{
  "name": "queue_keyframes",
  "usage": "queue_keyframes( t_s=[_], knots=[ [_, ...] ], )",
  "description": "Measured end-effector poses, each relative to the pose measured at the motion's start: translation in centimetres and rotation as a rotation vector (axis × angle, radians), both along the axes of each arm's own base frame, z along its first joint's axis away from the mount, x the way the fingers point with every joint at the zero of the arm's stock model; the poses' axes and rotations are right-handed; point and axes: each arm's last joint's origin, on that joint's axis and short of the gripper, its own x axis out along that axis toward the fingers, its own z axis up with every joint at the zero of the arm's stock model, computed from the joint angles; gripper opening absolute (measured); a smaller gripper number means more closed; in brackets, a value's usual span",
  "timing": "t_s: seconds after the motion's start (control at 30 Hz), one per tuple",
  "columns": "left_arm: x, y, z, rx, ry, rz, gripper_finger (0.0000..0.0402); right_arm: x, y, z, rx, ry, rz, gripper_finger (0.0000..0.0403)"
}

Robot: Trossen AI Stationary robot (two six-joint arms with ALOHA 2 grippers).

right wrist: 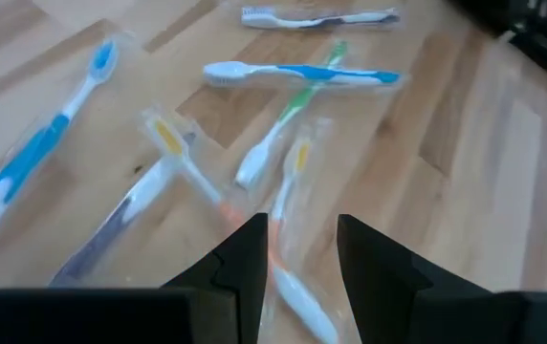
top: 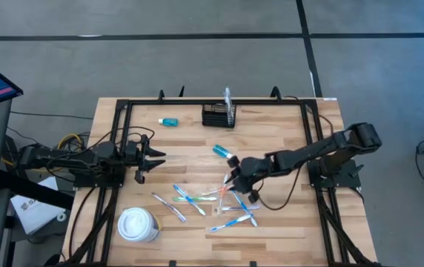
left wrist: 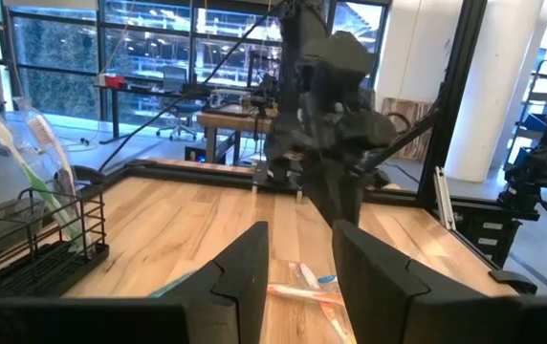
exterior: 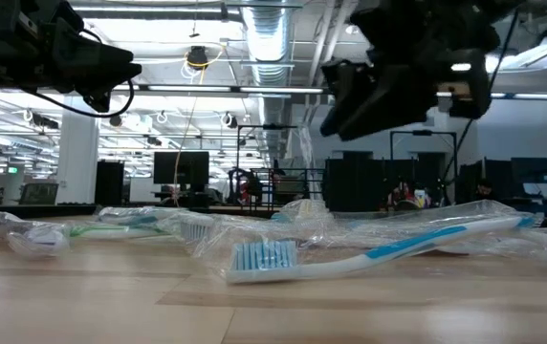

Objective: Pick & Place toothbrushing station
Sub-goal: Put the orange toothbrush into the mesh organizer

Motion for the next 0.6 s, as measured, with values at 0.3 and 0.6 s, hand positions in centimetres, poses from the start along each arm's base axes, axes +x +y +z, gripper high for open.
queue_keyframes(
  t_s=[0.3, 0.6],
  knots=[
    [0.3, 0.0, -0.4, 0.0, 0.038, 0.0, 0.0113, 3.0, 2.4, -0.6, -0.034, 0.154, 0.052, 0.0118],
    [0.4, 0.0, -0.4, 0.0, 0.037, 0.0, 0.0113, 5.1, 4.3, -1.7, -0.115, 0.277, 0.136, 0.0118]
  ],
)
